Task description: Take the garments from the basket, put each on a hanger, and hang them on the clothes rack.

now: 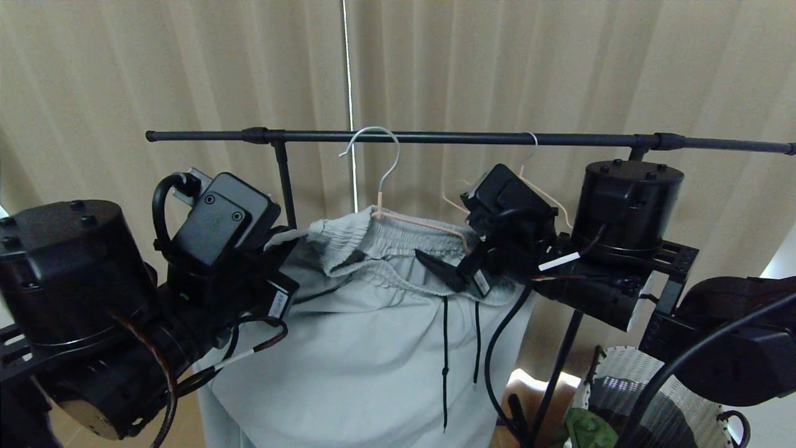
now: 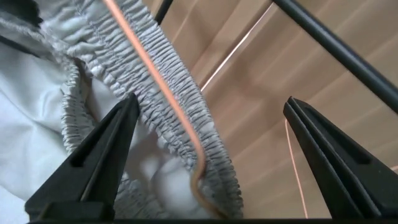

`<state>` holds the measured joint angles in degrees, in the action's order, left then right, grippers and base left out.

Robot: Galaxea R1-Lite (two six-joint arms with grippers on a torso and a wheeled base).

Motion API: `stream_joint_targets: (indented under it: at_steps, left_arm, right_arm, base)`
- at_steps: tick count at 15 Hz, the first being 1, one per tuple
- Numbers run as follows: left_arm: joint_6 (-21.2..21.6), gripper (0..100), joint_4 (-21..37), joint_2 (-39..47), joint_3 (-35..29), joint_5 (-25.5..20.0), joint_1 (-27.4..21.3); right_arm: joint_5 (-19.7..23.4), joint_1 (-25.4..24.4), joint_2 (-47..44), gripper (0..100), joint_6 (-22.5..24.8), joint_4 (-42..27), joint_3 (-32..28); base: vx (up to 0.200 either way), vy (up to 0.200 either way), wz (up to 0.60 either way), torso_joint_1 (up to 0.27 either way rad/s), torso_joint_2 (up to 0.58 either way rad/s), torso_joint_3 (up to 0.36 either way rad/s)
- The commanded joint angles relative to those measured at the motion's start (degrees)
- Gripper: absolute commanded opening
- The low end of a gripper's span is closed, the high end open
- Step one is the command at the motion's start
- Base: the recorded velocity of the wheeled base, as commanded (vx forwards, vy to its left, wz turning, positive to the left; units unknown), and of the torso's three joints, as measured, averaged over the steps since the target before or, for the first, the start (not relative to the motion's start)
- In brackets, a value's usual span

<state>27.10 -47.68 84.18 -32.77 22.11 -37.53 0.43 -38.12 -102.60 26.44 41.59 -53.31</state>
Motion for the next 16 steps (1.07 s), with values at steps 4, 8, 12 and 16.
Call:
stream_joint_targets:
  at_steps: [4,8,12,16]
  left_arm:
    - [0.1,0,0.0,-0.7,0.1,0.0,-0.2]
    - [0.1,0,0.0,-0.3,0.1,0.0,-0.1]
    - [0.1,0,0.0,-0.1,0.2,0.0,-0.1]
    - [-0.2,100,0.0,-0.6,0.7,-0.6,-0.2]
  right_arm:
    - [0.0,0.0,-0.2,0,0.0,0.3,0.5]
    - [0.0,0.0,-0.2,0,0.0,0.6,0.7]
    - [0.1,0.0,-0.1,0,-0.1,0.7,0.8]
    - [-0.3,-0.1,0.6,0,-0.1,1.1,1.8]
  base:
    - [0.0,0.0,0.0,0.0,0.0,0.0]
    - [0.0,0.0,0.0,0.0,0.0,0.0]
    - [0.0,0.0,0.0,0.0,0.0,0.0]
    - [0.0,0.0,0.0,0.0,0.0,0.0]
